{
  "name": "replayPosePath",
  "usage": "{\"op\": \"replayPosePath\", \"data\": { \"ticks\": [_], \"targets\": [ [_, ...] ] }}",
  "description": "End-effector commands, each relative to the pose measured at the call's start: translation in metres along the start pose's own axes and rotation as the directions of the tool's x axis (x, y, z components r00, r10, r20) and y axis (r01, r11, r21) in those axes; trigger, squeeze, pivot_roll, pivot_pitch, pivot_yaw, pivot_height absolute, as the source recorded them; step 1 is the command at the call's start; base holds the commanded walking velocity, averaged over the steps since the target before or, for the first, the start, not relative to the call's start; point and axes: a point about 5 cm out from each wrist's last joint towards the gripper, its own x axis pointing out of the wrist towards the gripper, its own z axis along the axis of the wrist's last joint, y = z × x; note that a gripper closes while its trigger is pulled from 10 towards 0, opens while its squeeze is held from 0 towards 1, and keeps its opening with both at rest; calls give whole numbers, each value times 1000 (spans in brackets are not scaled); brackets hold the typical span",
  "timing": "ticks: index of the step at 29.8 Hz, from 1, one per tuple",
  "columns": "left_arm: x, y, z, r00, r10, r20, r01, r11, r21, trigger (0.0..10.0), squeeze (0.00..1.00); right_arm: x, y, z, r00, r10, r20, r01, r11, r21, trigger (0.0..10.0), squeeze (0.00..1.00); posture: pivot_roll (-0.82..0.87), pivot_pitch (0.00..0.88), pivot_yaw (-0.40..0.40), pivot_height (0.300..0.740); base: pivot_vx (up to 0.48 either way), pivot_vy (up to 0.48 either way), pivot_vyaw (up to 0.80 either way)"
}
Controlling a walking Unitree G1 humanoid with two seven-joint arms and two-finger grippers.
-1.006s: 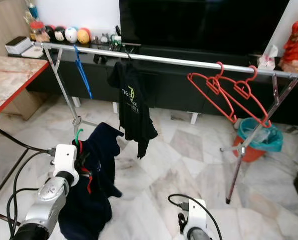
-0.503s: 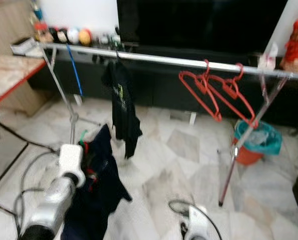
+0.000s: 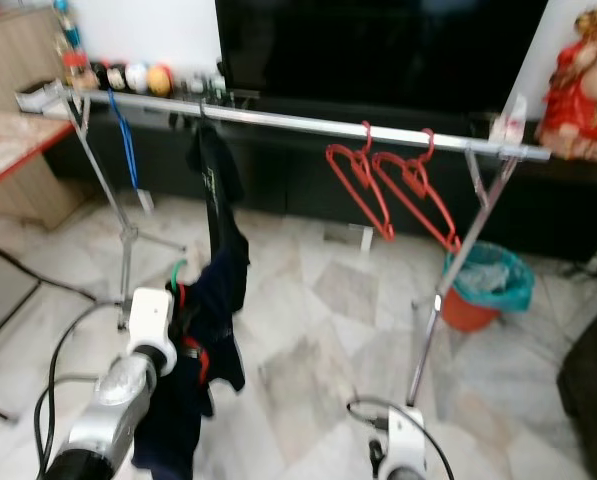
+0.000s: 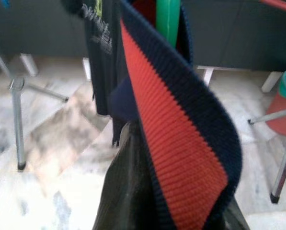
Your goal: Hang hanger
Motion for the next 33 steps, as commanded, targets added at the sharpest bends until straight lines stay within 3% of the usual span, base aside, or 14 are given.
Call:
{"op": "replayPosePath", "data": {
  "ticks": [1, 33],
  "targets": [
    [3, 1, 7, 999, 8, 34, -8, 1000, 15, 10000, 0, 0, 1, 0, 1000, 4, -5, -4, 1000, -4, 10000, 0, -3, 0, -23, 740, 0, 0, 0],
    [2, 4, 7, 999, 35, 37, -36, 999, 23, 10000, 0, 0, 0, 0, 1000, 15, -8, -16, 1000, -19, 10000, 0, -2, 0, -26, 740, 0, 0, 0]
  ]
}}
